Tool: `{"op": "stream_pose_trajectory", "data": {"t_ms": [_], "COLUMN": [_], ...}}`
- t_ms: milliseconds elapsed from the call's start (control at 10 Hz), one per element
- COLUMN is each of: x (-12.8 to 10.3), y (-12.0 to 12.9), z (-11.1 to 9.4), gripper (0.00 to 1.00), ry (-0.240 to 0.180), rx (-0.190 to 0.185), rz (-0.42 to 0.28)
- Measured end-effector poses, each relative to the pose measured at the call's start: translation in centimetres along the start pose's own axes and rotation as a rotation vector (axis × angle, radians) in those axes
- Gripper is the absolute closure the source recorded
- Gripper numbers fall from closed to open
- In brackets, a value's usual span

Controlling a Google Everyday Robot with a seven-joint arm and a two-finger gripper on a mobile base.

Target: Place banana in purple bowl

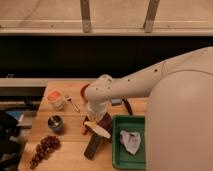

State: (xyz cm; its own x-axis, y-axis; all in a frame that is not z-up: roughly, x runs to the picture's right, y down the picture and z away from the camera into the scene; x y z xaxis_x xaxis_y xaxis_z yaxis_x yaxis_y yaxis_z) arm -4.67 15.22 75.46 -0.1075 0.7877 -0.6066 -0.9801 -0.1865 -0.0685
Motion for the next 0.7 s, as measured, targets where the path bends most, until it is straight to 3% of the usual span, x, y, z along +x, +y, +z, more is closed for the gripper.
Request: {"op": "stream_pose_trajectory", "data": {"t_ms": [500, 700], "x": [-0.1, -0.7], "y": [0.0, -0.8], "z": [0.1, 1.1], "gripper": [0.81, 0.81], "ry": [-0.001, 0.029], "rx": [0.005, 0.006], "rz": [0.005, 0.049]}}
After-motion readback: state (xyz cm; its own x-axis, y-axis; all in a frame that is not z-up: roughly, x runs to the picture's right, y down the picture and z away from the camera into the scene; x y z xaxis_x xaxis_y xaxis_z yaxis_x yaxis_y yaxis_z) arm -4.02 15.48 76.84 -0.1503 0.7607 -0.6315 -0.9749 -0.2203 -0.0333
